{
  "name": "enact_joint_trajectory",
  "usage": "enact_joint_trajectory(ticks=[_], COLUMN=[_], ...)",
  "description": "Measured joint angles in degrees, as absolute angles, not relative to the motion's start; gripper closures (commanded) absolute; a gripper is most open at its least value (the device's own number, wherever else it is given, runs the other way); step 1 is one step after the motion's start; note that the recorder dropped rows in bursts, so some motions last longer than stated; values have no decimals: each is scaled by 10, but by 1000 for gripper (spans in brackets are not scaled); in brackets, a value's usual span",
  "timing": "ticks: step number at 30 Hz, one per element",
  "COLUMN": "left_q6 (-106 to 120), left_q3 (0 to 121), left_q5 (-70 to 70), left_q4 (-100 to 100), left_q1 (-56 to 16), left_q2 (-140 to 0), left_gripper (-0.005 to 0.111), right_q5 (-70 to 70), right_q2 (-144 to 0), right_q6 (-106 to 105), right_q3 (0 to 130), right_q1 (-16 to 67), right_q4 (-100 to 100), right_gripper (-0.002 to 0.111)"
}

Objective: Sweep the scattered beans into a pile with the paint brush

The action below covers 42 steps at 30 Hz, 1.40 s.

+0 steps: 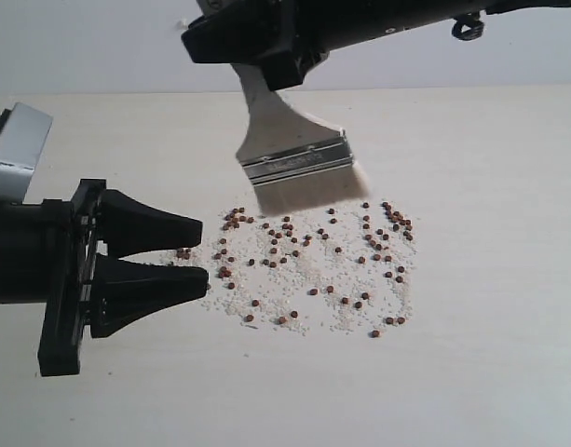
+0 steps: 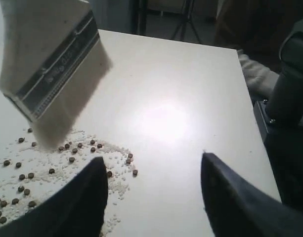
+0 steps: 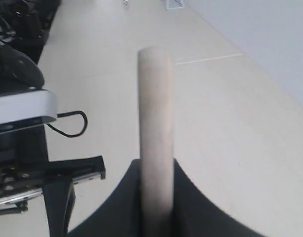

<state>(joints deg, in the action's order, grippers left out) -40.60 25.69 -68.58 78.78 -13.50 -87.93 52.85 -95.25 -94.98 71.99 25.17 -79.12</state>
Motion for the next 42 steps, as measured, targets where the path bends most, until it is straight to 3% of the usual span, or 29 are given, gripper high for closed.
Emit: enact_joint_trajectory(ticks=[4,6,8,11,21,30,38,42], left_q6=[-406,-407,-407,-408,-494,-518,-516,-514], left_q3=[257,257,257,256,254,136,46,31], left_q5=[-686,-686,-686,-686,-603,-512,-345,-254], left_q4=[790,791,791,791,763,461,375,371], left_q1=[-135,-135,-135,-135,-114,-17,15,16], left_q2=[-879,-879,-874,-857,-726,-487,-225,-129], left_gripper=[54,61,75,107,107,107,107,107], right_q5=[519,493,444,353,43,-189,-368,-382], right_q2=[-946,-933,-911,-865,-674,-501,-514,-562], right_q6=[-918,-912,-901,-887,-875,-723,-311,-282], right_q3=[717,705,688,653,477,350,217,211], right_q1=[236,232,231,231,230,229,229,229], right_q4=[-763,-761,-757,-756,-763,-715,-458,-434], right_gripper=[108,108,108,108,108,108,108,108])
